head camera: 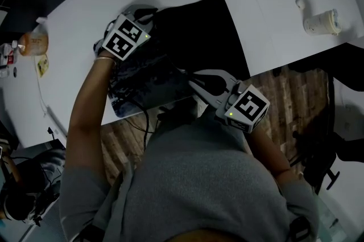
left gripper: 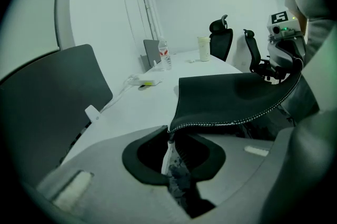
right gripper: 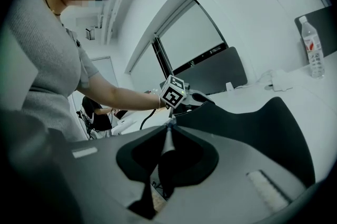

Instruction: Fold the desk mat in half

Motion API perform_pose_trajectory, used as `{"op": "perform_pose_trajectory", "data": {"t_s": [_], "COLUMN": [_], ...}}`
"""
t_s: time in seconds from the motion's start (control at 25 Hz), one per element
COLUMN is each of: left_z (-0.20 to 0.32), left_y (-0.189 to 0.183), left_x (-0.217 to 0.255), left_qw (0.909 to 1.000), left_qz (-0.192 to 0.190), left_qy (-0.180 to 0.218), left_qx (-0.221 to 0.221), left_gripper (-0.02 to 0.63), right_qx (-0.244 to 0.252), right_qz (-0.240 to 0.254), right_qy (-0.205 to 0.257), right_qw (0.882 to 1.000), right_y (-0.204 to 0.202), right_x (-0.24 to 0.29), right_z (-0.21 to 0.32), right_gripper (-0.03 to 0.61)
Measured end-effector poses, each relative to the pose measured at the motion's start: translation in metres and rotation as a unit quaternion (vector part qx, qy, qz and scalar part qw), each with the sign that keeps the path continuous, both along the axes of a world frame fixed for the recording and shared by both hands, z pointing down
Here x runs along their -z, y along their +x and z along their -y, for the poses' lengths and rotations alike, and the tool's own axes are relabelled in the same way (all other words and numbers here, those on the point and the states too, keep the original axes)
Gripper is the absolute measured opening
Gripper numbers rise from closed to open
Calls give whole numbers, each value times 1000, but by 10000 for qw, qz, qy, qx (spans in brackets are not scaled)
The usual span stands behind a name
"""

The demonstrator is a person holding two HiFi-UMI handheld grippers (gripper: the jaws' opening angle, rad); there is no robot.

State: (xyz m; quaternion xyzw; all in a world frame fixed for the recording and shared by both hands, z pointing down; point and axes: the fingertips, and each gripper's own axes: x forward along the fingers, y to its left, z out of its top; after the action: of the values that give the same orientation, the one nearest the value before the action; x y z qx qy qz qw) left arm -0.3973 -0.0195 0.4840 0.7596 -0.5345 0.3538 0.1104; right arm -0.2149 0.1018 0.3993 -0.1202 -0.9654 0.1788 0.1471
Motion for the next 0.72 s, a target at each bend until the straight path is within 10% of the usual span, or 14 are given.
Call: {"op": "perform_pose_trajectory", "data": {"t_s": [0.72], "left_z": [-56], "left_y": [-47], "left_x": [-8], "left_qw": [9991], "left_qz": [283], "left_qy": [-108], "left_qx": [306], "left_gripper": [48], "right_qx": [752], "right_qz": [99], "right_qy": [-6], "right_qw": [9971], "right_y": [-49], "right_x": [-3], "right_z": [-57], "right_gripper": [34]}}
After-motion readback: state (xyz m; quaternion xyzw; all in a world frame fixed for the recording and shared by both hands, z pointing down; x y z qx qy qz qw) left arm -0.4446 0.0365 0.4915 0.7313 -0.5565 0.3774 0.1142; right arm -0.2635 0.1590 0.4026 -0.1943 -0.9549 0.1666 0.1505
